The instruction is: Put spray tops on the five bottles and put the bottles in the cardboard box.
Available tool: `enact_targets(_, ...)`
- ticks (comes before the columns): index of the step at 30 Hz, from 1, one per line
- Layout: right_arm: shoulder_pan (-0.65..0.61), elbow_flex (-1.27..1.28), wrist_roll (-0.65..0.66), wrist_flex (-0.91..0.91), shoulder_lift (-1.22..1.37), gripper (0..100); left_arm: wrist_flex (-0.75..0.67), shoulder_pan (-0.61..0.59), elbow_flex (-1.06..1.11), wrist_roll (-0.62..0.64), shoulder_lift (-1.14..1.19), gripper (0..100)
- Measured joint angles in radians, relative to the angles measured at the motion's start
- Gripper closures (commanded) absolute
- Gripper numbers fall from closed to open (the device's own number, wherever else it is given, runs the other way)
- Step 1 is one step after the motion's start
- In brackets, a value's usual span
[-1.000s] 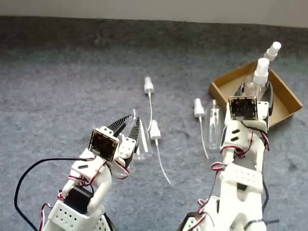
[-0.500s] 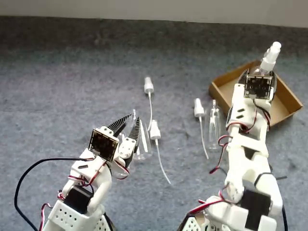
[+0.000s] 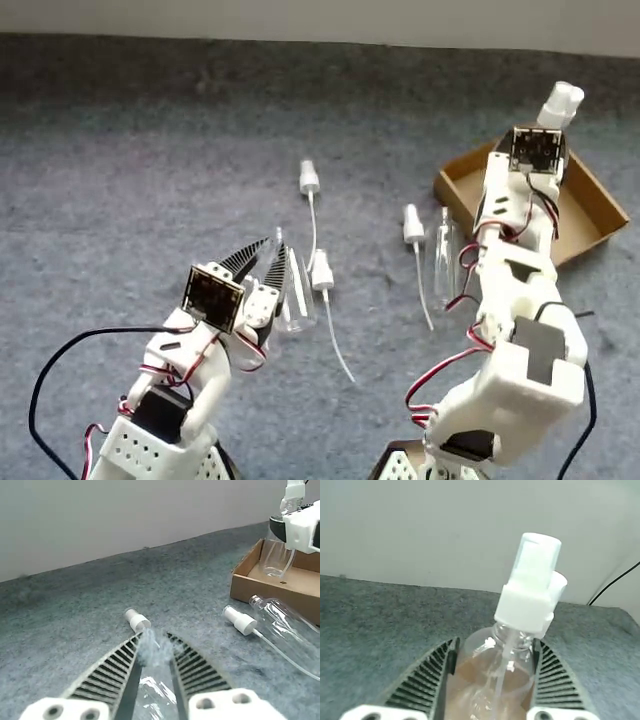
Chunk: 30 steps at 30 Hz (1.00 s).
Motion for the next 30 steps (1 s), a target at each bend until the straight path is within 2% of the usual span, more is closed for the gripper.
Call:
enact_targets(12, -0.006, -0.172, 0.000, 0.000, 0.173, 86.1, 0.000, -0.009, 0.000, 0.000, 0.000, 99)
enact_targets(30, -0.040, -0.173, 0.000, -0.002, 0.184, 86.1, 0.000, -0.009, 0.002, 0.000, 0.000, 99)
